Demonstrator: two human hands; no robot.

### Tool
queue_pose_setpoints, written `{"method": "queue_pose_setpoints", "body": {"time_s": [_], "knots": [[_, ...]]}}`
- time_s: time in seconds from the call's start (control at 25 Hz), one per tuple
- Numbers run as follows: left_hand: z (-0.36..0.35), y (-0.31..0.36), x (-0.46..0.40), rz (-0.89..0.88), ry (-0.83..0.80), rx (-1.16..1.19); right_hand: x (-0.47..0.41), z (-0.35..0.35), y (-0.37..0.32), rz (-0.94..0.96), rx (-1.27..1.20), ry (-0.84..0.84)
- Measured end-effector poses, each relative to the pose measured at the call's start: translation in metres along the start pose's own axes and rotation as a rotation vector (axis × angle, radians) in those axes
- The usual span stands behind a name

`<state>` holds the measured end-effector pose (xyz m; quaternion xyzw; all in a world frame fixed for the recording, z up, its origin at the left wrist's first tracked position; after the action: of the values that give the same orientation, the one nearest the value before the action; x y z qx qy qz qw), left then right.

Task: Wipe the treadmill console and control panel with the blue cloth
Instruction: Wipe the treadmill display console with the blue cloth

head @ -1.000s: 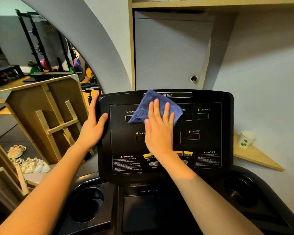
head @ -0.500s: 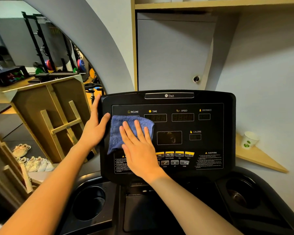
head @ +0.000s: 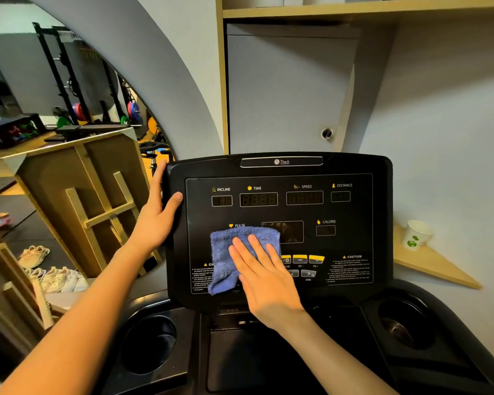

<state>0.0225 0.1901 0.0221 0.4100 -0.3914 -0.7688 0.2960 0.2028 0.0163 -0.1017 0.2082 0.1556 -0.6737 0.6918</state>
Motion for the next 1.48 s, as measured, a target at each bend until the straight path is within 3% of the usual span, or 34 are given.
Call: {"method": "queue_pose_setpoints", "body": {"time_s": [0.64,0.88,1.48], "knots": [[0.004,-0.01,-0.003,-0.031,0.02,-0.02,0.06,-0.004,0.053,-0.076,0.083,0.121],[0.001,-0.007,-0.003,-0.008,0.028,-0.018,0.063,-0.008,0.065,-0.18,0.108,0.053],[-0.001,-0.001,-0.003,0.018,-0.003,-0.044,-0.068,0.049,0.07,-0.335,-0.062,0.193]]}}
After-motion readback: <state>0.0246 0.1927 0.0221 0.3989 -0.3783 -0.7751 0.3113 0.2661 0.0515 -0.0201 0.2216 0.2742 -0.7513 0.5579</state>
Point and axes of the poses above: each hand's wrist, its own x-axis away from the middle knuckle, its own z-axis out of the back of the hand, y = z × x, the point moved 1 cm from there along -x, towards the middle knuckle
